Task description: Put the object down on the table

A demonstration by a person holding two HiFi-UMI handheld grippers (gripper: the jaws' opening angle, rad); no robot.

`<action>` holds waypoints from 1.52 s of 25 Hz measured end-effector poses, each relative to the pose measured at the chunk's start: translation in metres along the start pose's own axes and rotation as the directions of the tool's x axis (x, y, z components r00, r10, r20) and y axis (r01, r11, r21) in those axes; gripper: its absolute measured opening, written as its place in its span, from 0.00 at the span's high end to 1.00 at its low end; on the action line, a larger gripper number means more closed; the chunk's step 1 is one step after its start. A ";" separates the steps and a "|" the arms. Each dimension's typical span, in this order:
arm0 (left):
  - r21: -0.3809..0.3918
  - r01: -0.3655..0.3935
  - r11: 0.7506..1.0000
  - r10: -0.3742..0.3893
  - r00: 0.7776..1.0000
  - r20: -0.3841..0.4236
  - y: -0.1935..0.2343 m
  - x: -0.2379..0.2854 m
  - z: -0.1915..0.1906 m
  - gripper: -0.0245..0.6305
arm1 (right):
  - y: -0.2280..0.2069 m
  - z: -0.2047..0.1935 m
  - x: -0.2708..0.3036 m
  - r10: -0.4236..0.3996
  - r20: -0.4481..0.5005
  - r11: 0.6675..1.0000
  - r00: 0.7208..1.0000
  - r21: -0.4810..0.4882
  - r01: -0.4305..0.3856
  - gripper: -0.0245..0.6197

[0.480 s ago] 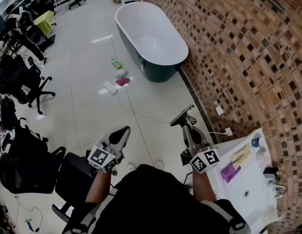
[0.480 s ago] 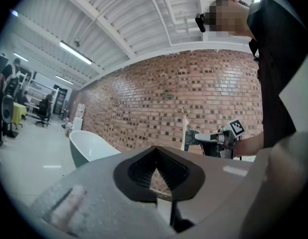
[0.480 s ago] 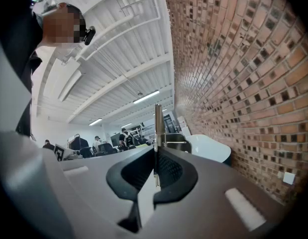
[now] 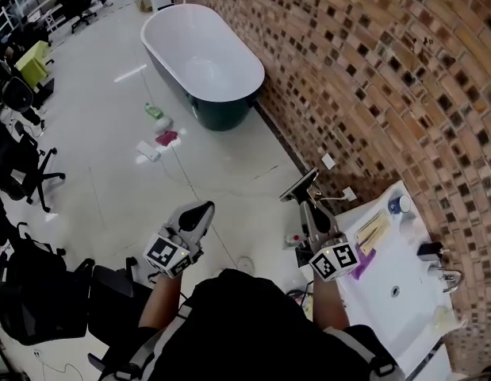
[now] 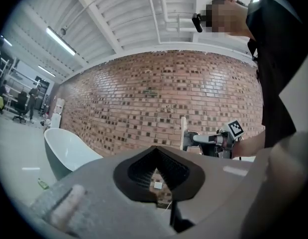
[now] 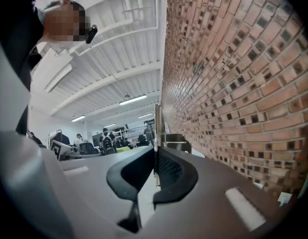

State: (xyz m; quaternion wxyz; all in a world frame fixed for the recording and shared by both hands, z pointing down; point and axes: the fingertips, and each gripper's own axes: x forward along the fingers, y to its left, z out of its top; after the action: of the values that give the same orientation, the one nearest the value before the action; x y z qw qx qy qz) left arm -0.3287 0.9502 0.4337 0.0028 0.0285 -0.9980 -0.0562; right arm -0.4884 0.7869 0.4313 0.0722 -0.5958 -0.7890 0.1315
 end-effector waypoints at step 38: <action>-0.024 0.592 0.806 -0.592 0.806 -0.008 -0.216 0.026 -0.010 0.96 | 0.051 0.031 -0.309 -0.571 0.268 0.815 0.776 0.076 0.574 0.95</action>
State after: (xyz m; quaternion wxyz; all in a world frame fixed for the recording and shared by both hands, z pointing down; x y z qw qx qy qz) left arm -0.3419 0.7339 0.4190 -0.0072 0.3385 -0.9388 -0.0640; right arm -0.3636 0.4998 0.4002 -0.0059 -0.3034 -0.9353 0.1819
